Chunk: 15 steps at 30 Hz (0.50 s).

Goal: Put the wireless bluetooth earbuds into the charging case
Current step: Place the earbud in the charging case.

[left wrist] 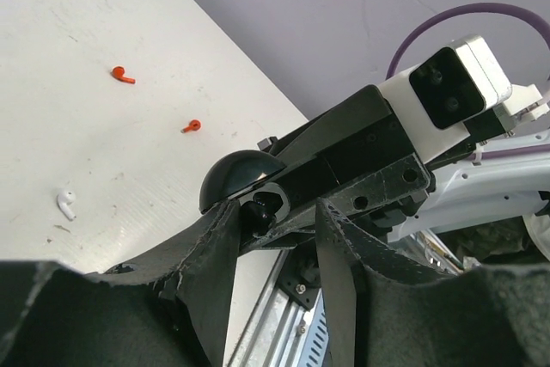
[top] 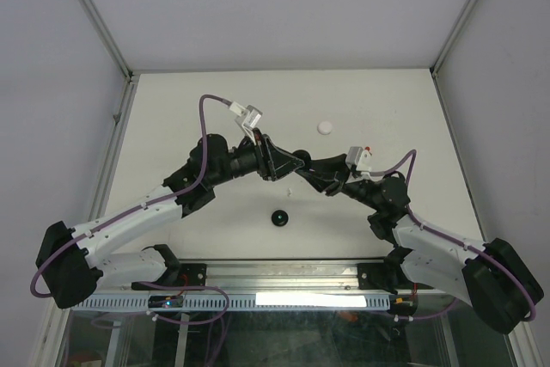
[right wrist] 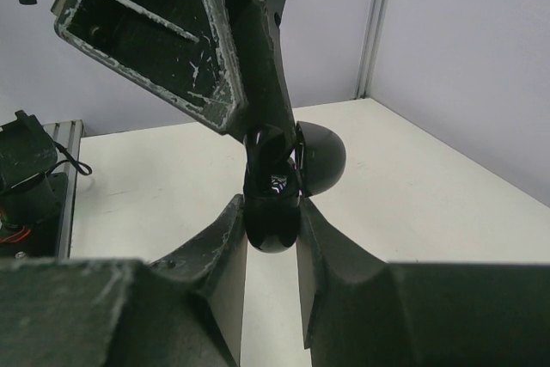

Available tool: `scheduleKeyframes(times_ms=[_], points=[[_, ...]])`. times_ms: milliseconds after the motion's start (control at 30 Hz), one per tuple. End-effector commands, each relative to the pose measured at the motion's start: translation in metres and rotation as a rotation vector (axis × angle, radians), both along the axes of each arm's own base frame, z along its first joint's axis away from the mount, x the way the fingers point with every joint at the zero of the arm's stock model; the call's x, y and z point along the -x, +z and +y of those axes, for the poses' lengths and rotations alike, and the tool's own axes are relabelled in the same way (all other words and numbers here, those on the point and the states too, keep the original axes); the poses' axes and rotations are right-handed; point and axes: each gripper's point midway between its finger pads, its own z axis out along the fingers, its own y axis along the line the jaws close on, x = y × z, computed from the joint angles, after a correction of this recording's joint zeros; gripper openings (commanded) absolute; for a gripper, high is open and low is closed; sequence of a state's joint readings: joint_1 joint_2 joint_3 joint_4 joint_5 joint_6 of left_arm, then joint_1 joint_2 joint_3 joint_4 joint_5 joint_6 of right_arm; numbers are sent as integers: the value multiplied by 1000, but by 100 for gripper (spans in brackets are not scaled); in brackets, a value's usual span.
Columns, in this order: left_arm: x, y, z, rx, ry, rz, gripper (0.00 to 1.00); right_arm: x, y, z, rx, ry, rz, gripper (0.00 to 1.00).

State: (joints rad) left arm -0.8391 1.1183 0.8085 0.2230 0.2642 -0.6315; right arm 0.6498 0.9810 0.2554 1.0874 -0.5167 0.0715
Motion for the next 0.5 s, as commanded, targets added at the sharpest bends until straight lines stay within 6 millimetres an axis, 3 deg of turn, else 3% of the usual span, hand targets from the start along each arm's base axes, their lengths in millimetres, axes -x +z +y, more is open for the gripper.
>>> scheduleKeyframes(times_ms=[0, 467], points=[[-8, 9, 1, -45, 30, -50, 42, 6, 23, 0, -48, 15, -91, 0], [-8, 12, -7, -110, -28, -140, 42, 11, 19, 6, -15, 68, -81, 0]])
